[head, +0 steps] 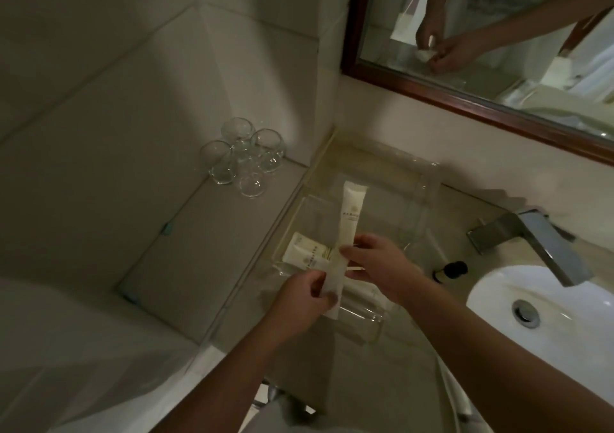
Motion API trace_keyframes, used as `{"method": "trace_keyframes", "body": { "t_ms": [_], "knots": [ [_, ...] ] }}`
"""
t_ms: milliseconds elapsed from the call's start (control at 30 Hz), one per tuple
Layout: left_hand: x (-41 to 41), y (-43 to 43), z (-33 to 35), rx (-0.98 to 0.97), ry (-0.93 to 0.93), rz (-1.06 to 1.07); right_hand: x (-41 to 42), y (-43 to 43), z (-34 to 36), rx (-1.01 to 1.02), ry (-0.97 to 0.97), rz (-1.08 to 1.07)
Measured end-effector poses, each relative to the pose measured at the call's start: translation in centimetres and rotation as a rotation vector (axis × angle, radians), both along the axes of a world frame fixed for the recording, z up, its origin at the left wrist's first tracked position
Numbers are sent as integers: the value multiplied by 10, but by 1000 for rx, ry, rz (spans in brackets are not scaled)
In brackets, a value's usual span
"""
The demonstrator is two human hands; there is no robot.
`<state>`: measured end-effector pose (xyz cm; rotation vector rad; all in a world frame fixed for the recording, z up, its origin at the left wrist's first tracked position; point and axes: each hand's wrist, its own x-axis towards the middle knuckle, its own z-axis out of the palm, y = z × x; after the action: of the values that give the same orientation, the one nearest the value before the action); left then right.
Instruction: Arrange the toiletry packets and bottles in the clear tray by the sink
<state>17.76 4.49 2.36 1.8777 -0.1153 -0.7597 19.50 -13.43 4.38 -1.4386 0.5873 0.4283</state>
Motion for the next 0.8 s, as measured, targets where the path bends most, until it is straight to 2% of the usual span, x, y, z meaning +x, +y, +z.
{"method": "trace_keyframes", "body": {
  "t_ms": [200,300,367,433,533,667,800],
  "knots": [
    [-6,-8,-6,-97,110,-15,-7,-3,-5,-131,6,98],
    [-9,0,-8,-2,37,-27,2,-12,-6,-205,-24,99],
    [-11,12,-11,88,-24,52,14,-21,-1,-403,-88,184],
    [-14,26,-11,149,-58,93,28,-27,-1,-665,-150,383],
    [-20,40,-12,235,-131,64,45,-25,-11,-869,-140,651],
    [-18,40,-12,276,-291,23,56,-21,-27,-885,-65,798],
    [-5,25,-10,401,-582,-167,61,-18,-35,-840,-79,848]
  ]
}}
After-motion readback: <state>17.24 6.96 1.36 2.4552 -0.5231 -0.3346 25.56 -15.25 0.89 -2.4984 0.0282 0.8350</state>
